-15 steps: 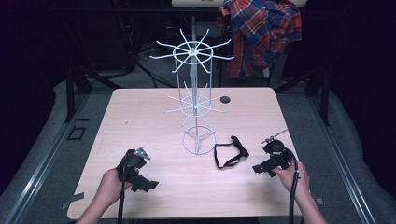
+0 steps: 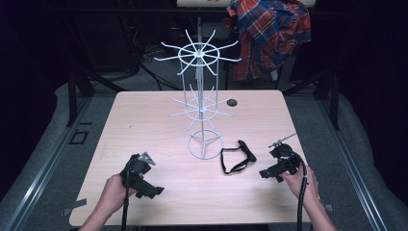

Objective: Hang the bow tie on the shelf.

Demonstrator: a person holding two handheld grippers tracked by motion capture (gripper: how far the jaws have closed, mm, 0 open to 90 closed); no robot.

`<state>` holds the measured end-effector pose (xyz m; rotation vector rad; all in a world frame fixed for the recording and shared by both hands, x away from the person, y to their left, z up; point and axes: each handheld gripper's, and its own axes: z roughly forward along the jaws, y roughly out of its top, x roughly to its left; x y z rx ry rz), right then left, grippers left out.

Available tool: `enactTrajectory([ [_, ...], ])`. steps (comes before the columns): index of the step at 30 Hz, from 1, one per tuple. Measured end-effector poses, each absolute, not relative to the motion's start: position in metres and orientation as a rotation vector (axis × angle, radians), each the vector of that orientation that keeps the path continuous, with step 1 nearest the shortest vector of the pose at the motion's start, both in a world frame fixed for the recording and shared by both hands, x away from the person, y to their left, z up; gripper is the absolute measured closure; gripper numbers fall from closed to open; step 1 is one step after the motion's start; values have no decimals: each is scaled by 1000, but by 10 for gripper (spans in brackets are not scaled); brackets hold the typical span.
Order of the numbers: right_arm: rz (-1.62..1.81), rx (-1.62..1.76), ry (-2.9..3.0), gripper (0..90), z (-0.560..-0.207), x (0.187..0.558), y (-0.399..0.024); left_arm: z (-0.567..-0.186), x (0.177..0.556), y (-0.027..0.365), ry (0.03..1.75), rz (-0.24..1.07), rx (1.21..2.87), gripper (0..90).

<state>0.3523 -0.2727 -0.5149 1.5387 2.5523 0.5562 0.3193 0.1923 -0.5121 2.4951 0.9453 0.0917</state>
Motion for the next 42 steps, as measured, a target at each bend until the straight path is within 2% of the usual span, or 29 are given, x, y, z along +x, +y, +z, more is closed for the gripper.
enactTrajectory([
  [12, 538, 1524, 2532, 45, -513, 353, -274, -509, 318, 192, 940, 108, 2479, 0],
  [19, 612, 1514, 2533, 0, -513, 353, -274, -509, 318, 191, 932, 102, 2483, 0],
  [42, 531, 1408, 2507, 0, -512, 372, -258, -511, 317, 188, 914, 85, 2499, 0],
])
